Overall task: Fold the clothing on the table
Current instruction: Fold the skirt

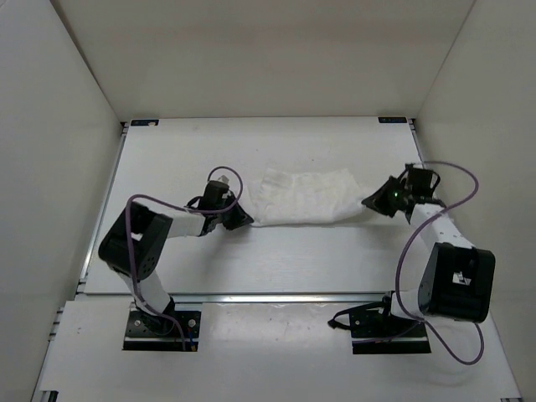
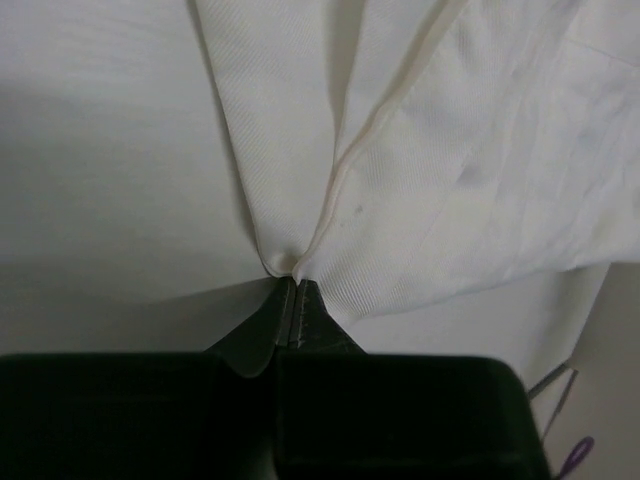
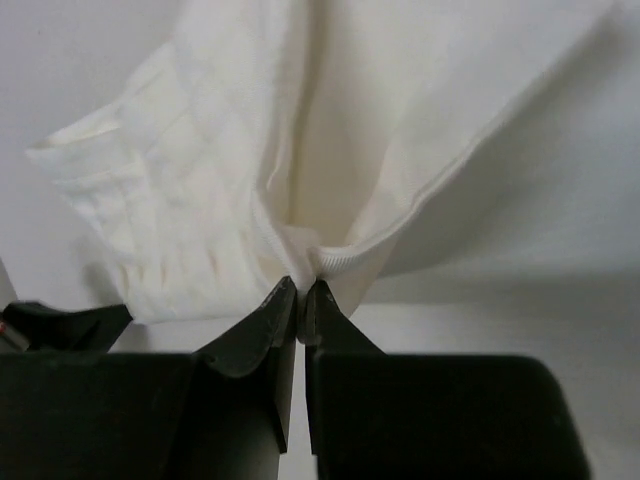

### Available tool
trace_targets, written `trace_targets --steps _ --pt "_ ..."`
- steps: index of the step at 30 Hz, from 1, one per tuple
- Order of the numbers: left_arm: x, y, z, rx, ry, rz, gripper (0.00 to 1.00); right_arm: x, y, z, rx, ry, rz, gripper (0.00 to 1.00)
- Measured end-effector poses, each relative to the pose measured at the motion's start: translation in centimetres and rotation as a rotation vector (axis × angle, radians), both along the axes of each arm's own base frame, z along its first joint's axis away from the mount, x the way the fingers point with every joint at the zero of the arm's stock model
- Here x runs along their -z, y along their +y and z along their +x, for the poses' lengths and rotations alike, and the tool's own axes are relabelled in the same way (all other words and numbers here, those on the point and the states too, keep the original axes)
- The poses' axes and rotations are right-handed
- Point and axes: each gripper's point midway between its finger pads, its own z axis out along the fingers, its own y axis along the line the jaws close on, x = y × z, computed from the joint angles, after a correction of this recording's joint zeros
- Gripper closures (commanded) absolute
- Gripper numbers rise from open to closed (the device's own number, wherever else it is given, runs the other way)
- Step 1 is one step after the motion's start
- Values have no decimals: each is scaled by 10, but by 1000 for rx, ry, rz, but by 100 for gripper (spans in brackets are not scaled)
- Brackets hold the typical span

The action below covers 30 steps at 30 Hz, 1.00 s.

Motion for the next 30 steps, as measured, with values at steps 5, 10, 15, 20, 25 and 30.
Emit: trace_targets --steps 5,10,15,20,25,30 --pt "0 -47 27 107 6 -85 100 -75 14 68 -176 -157 -124 100" --pt "1 -60 33 168 36 -202 100 -87 91 96 -417 -194 -151 100" --pt "0 -59 32 177 47 -231 100 -68 195 78 -676 -152 -140 100" --pt "1 -59 29 182 58 -247 100 -41 267 36 -847 -86 -95 100" --pt "1 -59 27 184 58 -259 100 -1 284 22 -877 30 -67 100" --pt "1 -59 27 182 59 -261 99 18 279 20 -858 122 -49 90"
